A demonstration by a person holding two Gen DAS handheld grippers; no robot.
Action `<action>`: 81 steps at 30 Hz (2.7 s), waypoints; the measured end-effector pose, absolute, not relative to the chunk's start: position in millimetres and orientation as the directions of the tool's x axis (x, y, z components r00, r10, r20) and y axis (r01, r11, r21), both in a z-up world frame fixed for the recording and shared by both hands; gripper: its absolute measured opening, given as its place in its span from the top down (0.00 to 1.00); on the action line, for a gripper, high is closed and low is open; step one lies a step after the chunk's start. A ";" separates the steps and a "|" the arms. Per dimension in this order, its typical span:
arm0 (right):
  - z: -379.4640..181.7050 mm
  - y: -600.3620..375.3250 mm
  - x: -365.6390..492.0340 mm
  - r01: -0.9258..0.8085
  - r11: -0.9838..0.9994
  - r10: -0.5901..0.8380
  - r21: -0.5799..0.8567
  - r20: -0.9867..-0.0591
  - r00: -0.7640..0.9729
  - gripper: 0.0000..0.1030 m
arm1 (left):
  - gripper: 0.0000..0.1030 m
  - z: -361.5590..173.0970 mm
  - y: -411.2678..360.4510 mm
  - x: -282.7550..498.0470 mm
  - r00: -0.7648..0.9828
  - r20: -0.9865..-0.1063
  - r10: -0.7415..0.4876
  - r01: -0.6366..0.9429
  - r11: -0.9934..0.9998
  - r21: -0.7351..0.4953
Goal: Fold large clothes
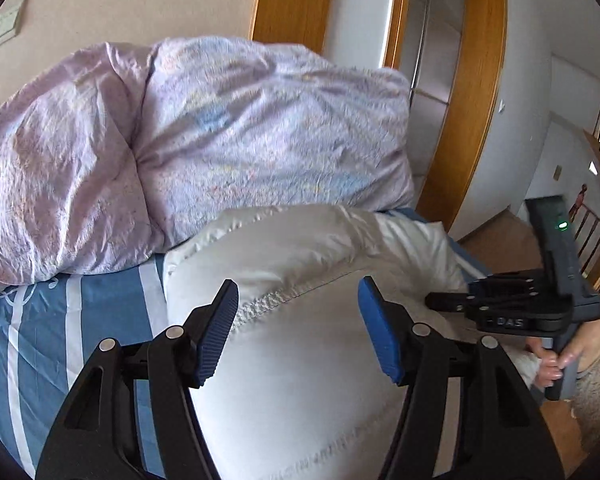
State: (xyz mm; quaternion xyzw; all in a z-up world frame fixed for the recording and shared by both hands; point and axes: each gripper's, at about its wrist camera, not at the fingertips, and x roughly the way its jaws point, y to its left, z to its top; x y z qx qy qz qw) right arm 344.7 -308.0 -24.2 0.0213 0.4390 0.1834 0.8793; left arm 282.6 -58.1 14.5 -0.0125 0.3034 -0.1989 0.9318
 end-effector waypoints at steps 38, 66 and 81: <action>-65.4 -320.4 354.6 -0.281 0.918 0.393 0.278 -0.725 0.566 0.69 | 0.34 -51.9 -110.2 296.9 0.782 -0.601 -0.167 0.273 0.958 0.088; -55.4 -275.7 359.5 -0.195 0.981 0.142 0.015 -0.740 0.658 0.83 | 0.33 -51.4 -118.2 298.5 0.784 -0.604 -0.144 0.267 0.956 0.119; -71.3 -282.8 364.1 -0.194 0.979 0.186 0.068 -0.698 0.691 0.83 | 0.32 -57.7 -125.1 300.6 0.798 -0.595 -0.099 0.238 0.958 0.160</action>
